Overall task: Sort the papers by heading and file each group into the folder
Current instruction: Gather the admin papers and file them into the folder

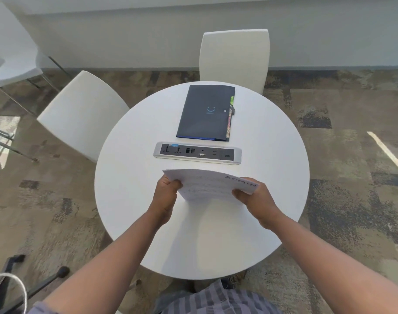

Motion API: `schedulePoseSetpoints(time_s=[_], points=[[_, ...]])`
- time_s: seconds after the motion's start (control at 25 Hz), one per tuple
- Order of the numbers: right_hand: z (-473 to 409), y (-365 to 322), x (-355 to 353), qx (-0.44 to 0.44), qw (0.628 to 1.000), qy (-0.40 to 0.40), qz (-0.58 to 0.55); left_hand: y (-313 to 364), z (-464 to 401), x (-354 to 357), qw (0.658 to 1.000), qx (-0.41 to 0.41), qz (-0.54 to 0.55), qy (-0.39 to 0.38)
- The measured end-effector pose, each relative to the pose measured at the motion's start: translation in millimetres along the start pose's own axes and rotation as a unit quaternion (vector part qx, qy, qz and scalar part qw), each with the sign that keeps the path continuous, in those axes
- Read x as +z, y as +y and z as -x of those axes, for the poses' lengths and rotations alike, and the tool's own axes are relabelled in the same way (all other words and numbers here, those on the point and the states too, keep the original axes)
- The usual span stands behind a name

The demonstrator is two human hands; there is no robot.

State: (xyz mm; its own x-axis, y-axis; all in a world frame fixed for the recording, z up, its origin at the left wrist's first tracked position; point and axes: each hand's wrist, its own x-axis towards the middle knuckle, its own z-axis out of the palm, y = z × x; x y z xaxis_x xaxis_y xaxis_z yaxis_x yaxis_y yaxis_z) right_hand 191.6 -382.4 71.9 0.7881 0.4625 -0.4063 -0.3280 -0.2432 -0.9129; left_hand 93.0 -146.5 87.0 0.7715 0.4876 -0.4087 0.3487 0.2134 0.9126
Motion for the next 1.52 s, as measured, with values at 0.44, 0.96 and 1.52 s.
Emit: schedulePoseSetpoints(time_s=[0.44,0.96,1.52], points=[[4,13,4,0.024,0.999,0.002,0.024,-11,3,2,0.998,-0.027,-0.035,-0.047],[6,18,-4,0.068,0.997,-0.023,0.012,-32,6,-10,0.991,-0.041,-0.068,-0.111],[-1,-8,-19,0.113,0.964,-0.052,-0.237,8,-11,-24,0.962,-0.079,0.256,0.042]])
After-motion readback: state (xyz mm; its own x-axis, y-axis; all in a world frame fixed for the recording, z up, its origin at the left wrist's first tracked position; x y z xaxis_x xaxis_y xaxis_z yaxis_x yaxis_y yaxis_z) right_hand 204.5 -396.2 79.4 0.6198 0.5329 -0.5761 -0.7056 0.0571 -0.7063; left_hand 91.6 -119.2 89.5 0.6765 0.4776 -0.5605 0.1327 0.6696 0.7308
